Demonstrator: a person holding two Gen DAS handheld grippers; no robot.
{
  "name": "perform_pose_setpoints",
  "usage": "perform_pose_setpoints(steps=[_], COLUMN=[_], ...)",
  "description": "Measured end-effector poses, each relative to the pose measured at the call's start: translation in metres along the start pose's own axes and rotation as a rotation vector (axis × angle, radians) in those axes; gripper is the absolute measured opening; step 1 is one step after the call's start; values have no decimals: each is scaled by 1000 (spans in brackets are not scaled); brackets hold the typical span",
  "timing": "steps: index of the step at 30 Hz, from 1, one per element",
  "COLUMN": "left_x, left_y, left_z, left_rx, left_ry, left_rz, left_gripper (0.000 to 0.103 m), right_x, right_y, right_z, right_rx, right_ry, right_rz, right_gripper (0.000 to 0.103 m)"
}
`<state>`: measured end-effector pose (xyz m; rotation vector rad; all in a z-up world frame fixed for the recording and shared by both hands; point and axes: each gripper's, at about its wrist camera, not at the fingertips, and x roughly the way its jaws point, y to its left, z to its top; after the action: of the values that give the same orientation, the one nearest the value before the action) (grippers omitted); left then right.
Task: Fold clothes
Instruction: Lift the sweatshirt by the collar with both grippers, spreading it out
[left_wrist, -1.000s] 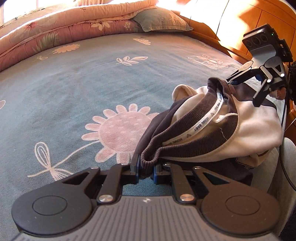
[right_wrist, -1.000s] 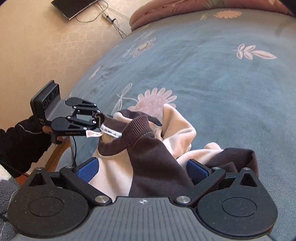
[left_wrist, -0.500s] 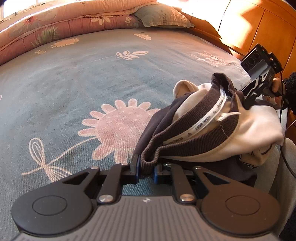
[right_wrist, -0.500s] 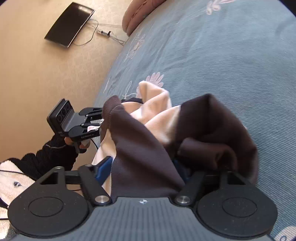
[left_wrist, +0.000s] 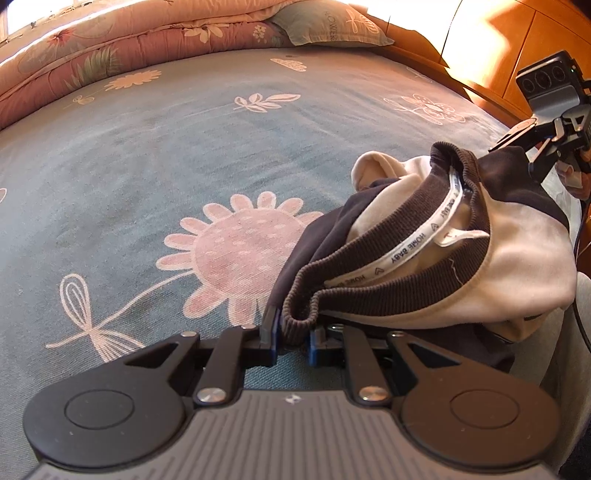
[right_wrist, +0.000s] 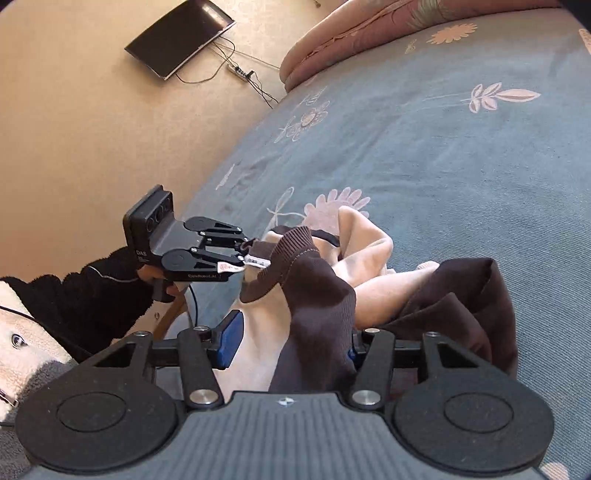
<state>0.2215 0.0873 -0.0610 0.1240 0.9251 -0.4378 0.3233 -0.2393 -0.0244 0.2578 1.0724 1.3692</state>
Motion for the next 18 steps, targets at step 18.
perform_pose_setpoints(steps=[18], left_x=[4], left_y=[-3], left_z=[5], left_rx=[-20], left_ry=[-8], left_rz=[-10], left_gripper=[12], right_x=[11], right_y=[-27], right_z=[-41], right_rx=[130], right_ry=[11], right_rz=[-117], right_gripper=[22])
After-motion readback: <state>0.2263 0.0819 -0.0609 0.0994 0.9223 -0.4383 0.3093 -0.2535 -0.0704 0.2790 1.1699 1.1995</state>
